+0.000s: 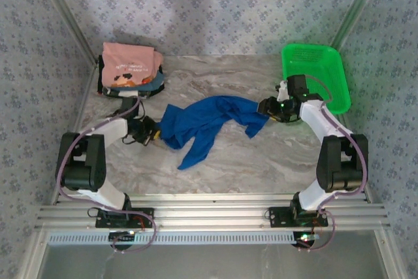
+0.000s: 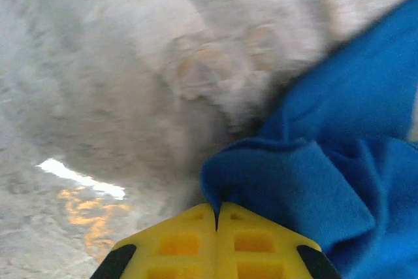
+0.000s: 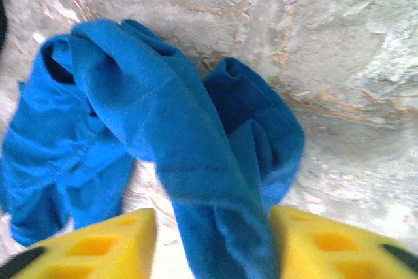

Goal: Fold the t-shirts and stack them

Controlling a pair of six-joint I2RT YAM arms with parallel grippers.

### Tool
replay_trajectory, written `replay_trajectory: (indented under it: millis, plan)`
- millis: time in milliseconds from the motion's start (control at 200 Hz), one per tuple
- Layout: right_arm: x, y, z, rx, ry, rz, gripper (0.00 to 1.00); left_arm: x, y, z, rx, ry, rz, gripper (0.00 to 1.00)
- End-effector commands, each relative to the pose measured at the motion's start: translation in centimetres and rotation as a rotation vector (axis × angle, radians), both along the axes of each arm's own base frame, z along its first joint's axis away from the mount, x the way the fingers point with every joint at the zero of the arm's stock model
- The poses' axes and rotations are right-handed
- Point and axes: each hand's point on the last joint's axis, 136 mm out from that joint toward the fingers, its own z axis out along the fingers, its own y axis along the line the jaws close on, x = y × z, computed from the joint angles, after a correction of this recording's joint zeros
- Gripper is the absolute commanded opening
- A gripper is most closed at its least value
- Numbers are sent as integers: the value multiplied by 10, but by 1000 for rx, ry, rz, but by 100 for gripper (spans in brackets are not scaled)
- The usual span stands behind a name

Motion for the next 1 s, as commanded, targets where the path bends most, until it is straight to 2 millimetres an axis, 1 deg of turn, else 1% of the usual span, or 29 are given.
replay_trajectory:
  millis: [0, 50, 95, 100, 110, 120, 165, 190, 205, 240, 315, 415, 470, 510, 540, 575, 585, 600, 605, 655, 755, 874, 994]
  plan:
    - [-4, -10, 2, -29, 52, -15, 58, 27, -4, 72, 14, -222, -82, 0]
    - [0, -6, 12, -9, 21, -5, 62, 28, -3, 95, 29, -266, -103, 0]
    - [0, -2, 18, 4, 6, 2, 65, 28, -3, 118, 43, -310, -120, 0]
    - [0, -2, 18, 5, 6, 2, 66, 29, -2, 121, 45, -318, -122, 0]
    - [6, 0, 29, 8, -25, 4, 68, 28, -2, 126, 49, -327, -125, 0]
    - [8, 0, 34, 10, -39, 5, 73, 28, -2, 130, 53, -335, -128, 0]
    - [10, 3, 45, 16, -67, 5, 83, 28, -1, 152, 69, -377, -143, 0]
    - [11, 4, 50, 20, -79, 5, 85, 28, 0, 165, 76, -404, -149, 0]
    - [15, 6, 56, 27, -109, 5, 85, 29, 0, 173, 80, -420, -153, 0]
    - [18, 9, 65, 40, -135, 6, 90, 29, -1, 190, 84, -459, -162, 0]
    - [22, 22, 81, 78, -187, 33, 95, 32, -4, 227, 84, -547, -179, 0]
    - [26, 46, 97, 101, -232, 90, 96, 35, -6, 269, 86, -646, -190, 0]
    - [27, 66, 102, 130, -236, 131, 96, 37, -8, 289, 84, -696, -197, 0]
    - [27, 82, 104, 149, -235, 168, 95, 39, -10, 299, 81, -720, -205, 0]
    - [26, 92, 105, 159, -239, 191, 95, 40, -12, 303, 74, -729, -211, 0]
    - [24, 107, 106, 174, -246, 232, 95, 41, -14, 307, 66, -738, -218, 0]
    - [24, 109, 106, 176, -246, 237, 95, 42, -14, 307, 64, -738, -220, 0]
    - [24, 115, 107, 183, -256, 255, 95, 42, -15, 308, 60, -740, -222, 0]
    - [23, 119, 108, 187, -262, 270, 94, 42, -15, 308, 59, -740, -223, 0]
    - [18, 139, 111, 197, -294, 333, 94, 43, -18, 310, 49, -747, -233, 0]
    - [7, 173, 121, 173, -366, 464, 94, 44, -26, 311, 27, -765, -259, 0]
    - [1, 203, 137, 146, -461, 570, 94, 43, -43, 308, -7, -773, -320, 0]
    - [-5, 225, 152, 116, -546, 640, 93, 43, -56, 297, -30, -741, -344, 0]
